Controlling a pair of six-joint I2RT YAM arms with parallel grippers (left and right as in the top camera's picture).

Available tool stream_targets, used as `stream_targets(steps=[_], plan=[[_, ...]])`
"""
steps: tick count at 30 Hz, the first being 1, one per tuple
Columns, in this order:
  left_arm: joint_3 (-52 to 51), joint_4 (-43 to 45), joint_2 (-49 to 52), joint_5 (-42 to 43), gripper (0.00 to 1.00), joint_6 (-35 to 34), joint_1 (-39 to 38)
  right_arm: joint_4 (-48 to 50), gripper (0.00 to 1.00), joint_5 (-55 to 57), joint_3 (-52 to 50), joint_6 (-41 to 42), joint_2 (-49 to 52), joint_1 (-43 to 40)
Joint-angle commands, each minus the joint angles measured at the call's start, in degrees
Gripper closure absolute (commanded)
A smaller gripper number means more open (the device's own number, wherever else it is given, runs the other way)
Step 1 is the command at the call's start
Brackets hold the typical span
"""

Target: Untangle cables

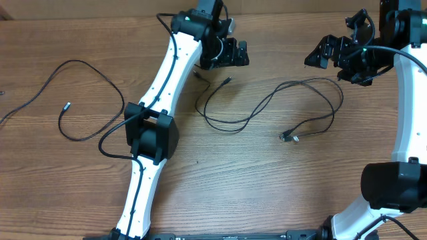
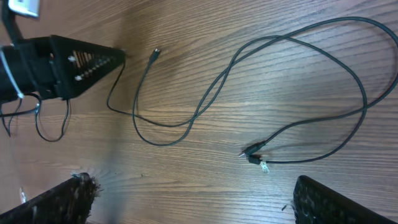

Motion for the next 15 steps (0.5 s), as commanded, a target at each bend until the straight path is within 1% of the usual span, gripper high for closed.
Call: stream_targets(steps=[1,5,12,13,15], plan=[[0.0,0.8,3.2,-3.0,0.12,-2.1,-0.7,0.2,0.00,0.1,-0.2,-0.3,0.1,0.3],[0.0,0.7,4.6,-2.9,0.18,-2.7,-0.7,0.0,0.00,0.2,-0.2,-0.3,0.1,0.3],[-0.7,0.7,5.7,-2.3,0.20,-2.6,-1.7,0.0,0.00,0.1,-0.2,-0.2,0.1,0.6],[-1.0,0.8,5.9,-2.3,0.23,-2.9,-1.9,-0.3,0.00,0.1,-0.2,-0.2,0.1,0.6],[-1.1,0.7,6.1,-2.3,0.27,-3.5,-2.0,-0.7,0.00,0.6,-0.2,-0.3,0.1,0.6]])
